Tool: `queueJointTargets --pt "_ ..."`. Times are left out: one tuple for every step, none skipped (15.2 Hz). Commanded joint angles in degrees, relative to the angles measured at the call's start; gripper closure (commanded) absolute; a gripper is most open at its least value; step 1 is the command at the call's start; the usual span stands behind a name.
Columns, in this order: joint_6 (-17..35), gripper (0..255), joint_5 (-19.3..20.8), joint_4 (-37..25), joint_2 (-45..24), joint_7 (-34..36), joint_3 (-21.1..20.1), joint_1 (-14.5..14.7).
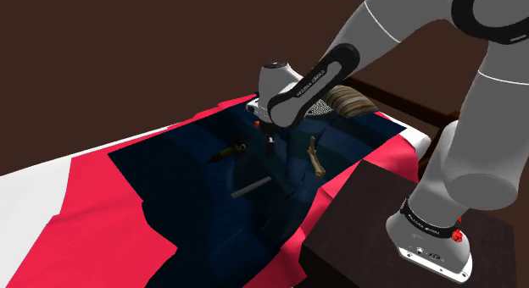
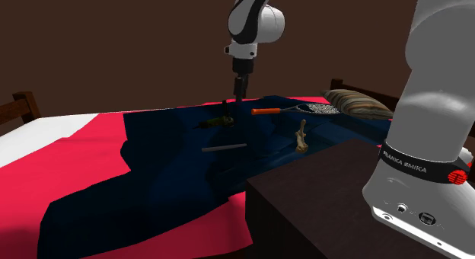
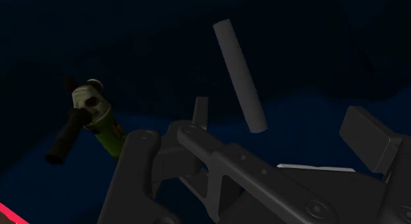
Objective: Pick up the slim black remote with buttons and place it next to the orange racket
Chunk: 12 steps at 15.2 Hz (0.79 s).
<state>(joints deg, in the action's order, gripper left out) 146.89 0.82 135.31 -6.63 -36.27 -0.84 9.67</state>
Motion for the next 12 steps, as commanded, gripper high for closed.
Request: queueJointTargets --pt "2.8 0 1.0 -2.1 -5.1 -1.3 -0.4 0.5" --pt "3.9 0 1.5 -3.1 -7.2 -1.9 -0.6 0.7" --pt "4.9 0 2.1 -4.1 -9.3 -2.5 -0.8 1.0" --pt "5.9 0 2.7 -5.2 -11.5 -3.0 -0.9 1.2" --pt "6.8 0 3.4 -6.3 -13.6 -3.5 -1.0 1.5" --pt "7.7 0 4.0 -7.4 -15.7 -4.0 -1.0 1.8" --pt "8.5 0 4.7 -8.7 -17.9 -4.4 -1.1 2.2" --pt "9.3 0 5.4 -9.9 -20.0 -4.9 -1.1 2.6" --pt "10.0 0 6.1 -11.2 -22.1 -5.3 -1.1 3.0" --pt "10.7 0 6.8 -12.6 -24.2 -5.8 -1.0 3.4" --pt "11.3 0 7.5 -14.0 -26.3 -6.2 -1.0 3.8" --pt "11.8 0 8.2 -15.5 -28.4 -6.7 -0.9 4.3"
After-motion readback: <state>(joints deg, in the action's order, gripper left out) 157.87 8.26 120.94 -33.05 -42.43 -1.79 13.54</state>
